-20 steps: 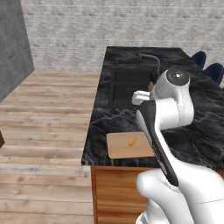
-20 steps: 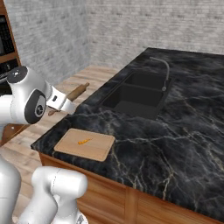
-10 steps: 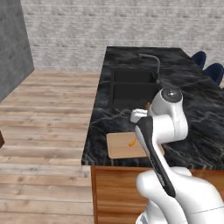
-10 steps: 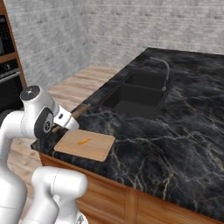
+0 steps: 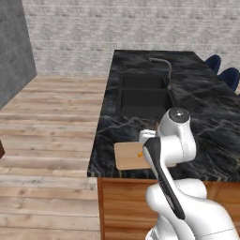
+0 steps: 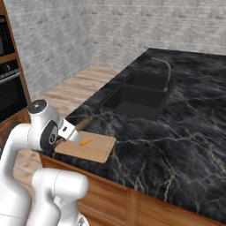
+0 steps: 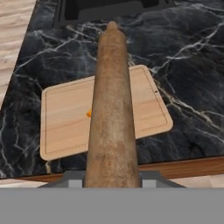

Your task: Open the cabinet, retrieve the rolling pin, and place it next to the meat on the cutting board to prepare for tenderizing.

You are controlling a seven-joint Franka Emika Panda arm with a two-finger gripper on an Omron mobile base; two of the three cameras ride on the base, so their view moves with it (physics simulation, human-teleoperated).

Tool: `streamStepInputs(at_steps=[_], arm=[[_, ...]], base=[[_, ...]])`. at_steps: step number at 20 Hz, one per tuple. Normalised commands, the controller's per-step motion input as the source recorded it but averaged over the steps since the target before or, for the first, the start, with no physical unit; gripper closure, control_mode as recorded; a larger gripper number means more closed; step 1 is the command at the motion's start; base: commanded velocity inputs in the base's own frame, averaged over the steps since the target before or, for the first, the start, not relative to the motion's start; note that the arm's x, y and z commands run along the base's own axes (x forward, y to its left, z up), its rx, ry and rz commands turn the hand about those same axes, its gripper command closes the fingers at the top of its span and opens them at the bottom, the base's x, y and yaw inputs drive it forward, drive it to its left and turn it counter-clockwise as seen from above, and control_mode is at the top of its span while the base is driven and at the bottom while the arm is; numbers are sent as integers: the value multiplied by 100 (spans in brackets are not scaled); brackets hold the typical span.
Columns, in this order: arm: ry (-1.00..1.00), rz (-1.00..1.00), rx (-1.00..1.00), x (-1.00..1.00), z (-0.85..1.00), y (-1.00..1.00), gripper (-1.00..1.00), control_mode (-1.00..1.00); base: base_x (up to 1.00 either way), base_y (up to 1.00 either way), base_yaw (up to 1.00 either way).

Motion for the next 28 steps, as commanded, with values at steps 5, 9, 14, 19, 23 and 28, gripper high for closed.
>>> streamStepInputs(at_steps=[5,9,14,19,23,28], arm=[[-1,0,0,0,-53,-1,100,-100],[-2,1,0,0,-44,-10,100,-100],[0,6,0,10,-36,-26,100,-100],[-6,9,0,7,-40,-35,100,-100],[-7,10,0,28,-31,-36,100,-100],[-1,10,1,36,-34,-28,100,-100]], base=[[0,0,0],[0,0,0],[0,0,0],[0,0,0],[0,0,0],[0,0,0]])
